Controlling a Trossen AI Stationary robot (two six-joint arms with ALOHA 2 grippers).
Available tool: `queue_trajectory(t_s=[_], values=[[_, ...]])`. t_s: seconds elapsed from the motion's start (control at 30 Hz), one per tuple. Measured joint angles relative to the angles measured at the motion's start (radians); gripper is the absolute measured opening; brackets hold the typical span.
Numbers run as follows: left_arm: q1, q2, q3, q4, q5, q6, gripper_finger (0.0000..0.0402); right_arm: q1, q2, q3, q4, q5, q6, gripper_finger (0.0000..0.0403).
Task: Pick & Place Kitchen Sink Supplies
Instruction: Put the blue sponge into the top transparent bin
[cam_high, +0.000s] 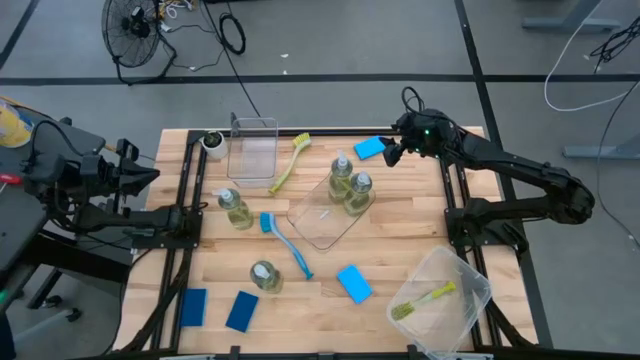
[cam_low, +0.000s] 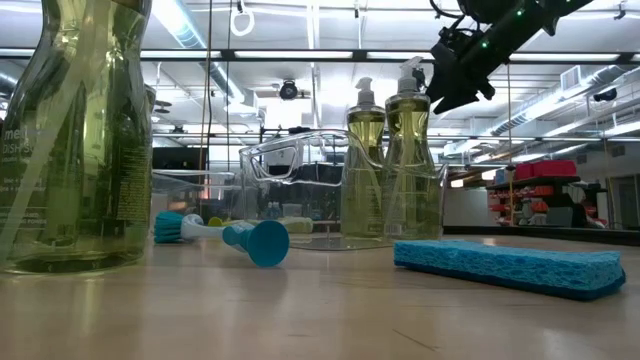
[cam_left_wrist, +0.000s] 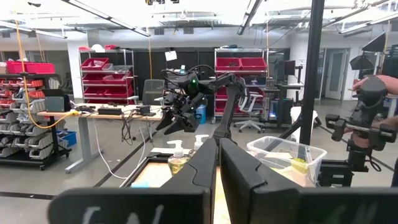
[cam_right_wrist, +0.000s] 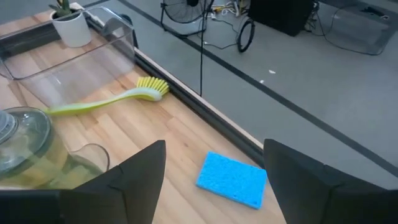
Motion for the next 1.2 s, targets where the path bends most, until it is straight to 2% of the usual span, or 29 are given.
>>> queue_trajectory(t_s=[0.77, 0.97, 1.2], values=[[0.0, 0.0, 0.0, 0.0, 0.0, 0.0, 0.0025, 0.0, -0.002, -0.001, 0.078, -0.001, -0.002, 0.027], [0.0, 0.0, 0.0, 0.0, 0.0, 0.0, 0.0026, 0.011, -0.012, 0.025, 0.126, -0.051, -0.004, 0.027], [0.0, 0.0, 0.0, 0.0, 0.0, 0.0, 0.0026, 0.037, -0.014, 0.091, 0.126, -0.053, -0.104, 0.027]])
